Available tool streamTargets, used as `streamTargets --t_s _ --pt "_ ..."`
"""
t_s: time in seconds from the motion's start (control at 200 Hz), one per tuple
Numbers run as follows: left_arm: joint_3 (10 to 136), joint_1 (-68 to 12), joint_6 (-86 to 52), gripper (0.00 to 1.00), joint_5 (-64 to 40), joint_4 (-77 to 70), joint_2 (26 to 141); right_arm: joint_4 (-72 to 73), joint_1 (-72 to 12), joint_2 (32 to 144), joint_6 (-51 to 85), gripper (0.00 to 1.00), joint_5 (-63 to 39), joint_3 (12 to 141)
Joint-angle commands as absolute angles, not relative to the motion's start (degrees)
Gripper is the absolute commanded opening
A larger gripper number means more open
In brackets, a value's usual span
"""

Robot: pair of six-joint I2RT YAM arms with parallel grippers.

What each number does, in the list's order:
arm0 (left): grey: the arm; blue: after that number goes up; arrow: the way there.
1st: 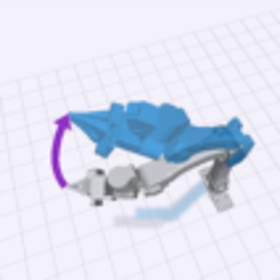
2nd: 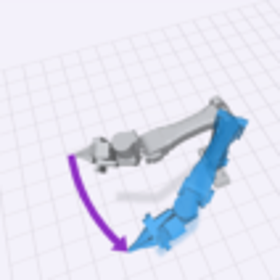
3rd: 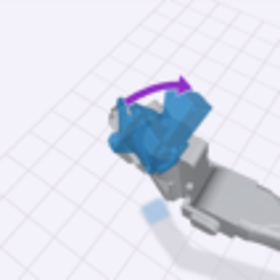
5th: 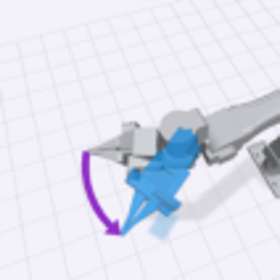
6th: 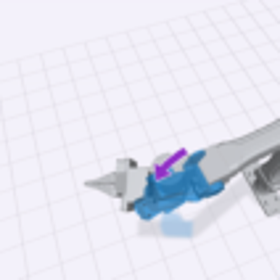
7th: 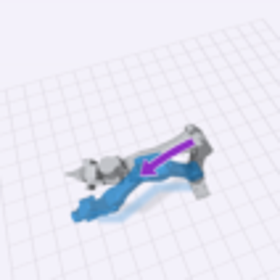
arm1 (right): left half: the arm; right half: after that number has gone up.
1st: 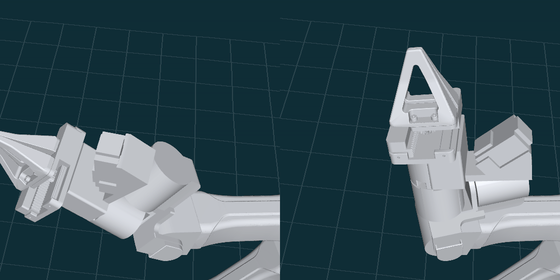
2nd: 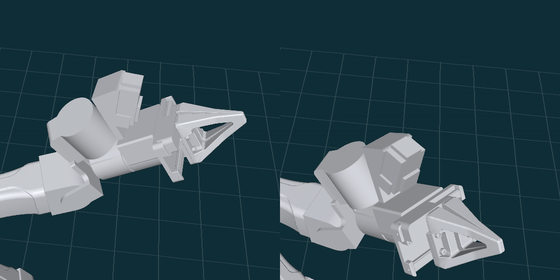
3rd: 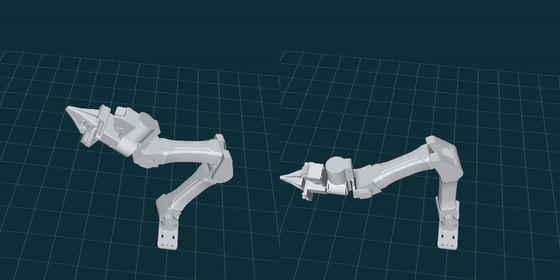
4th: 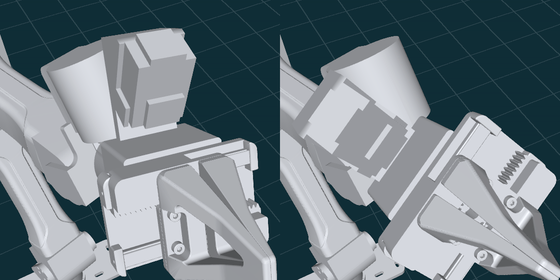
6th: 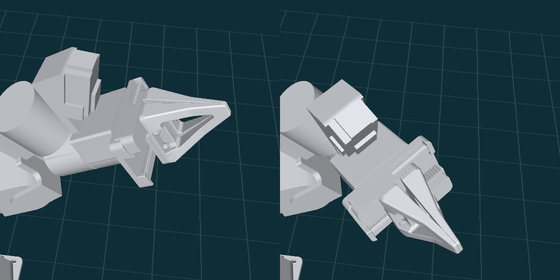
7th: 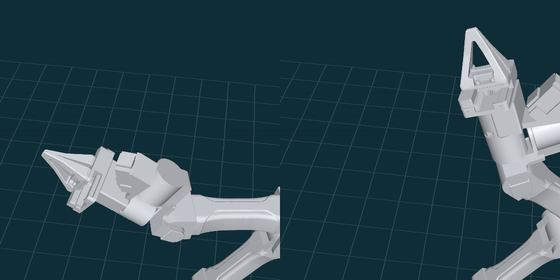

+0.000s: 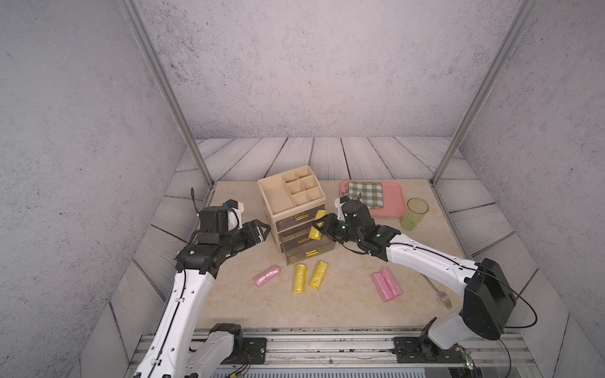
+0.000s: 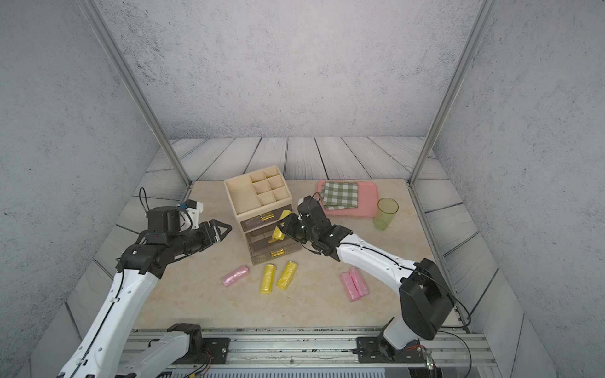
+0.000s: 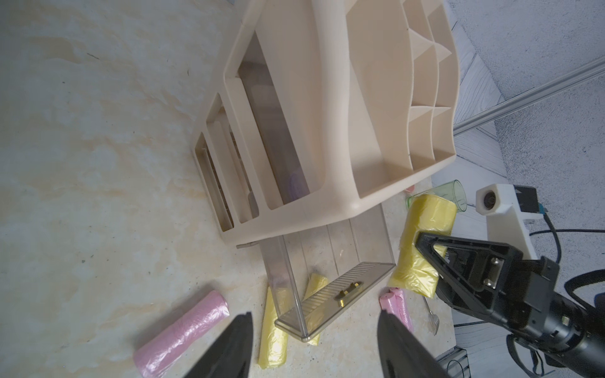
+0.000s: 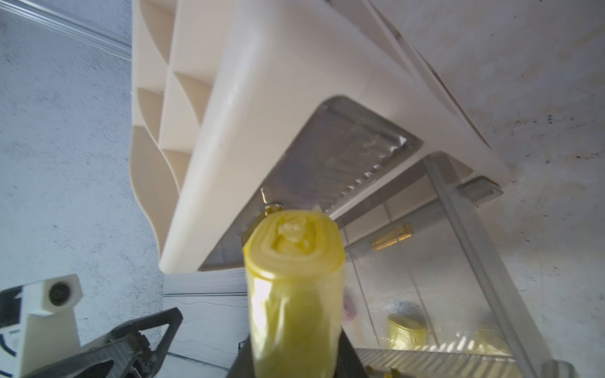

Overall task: Sort the rolls of trash bags by color and place them into the drawer
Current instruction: Place the roll of trash bags in the drawer.

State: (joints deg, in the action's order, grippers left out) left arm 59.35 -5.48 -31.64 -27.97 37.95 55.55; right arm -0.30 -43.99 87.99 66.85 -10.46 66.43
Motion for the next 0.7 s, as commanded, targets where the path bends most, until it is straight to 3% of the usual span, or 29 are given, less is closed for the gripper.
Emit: streamTargets --t_s 0.0,0.2,0.47,0.696 --pt "58.97 -5.11 -32.08 0.66 -28.85 36.91 54.98 4.42 -43.68 90.0 71.19 0.36 -9.66 68.2" --pt "58.91 -5.13 -32.17 0.66 -28.99 36.91 54.79 5.25 -43.68 91.42 72.92 0.51 -11.29 68.84" --pt "59.12 -5.11 -32.17 0.66 -29.0 37.09 54.74 3.74 -43.68 89.88 68.77 0.49 -11.25 69.18" --pt "59.18 -5.16 -31.49 0.65 -28.69 38.13 54.4 -11.13 -43.68 86.11 50.14 0.46 -9.26 74.62"
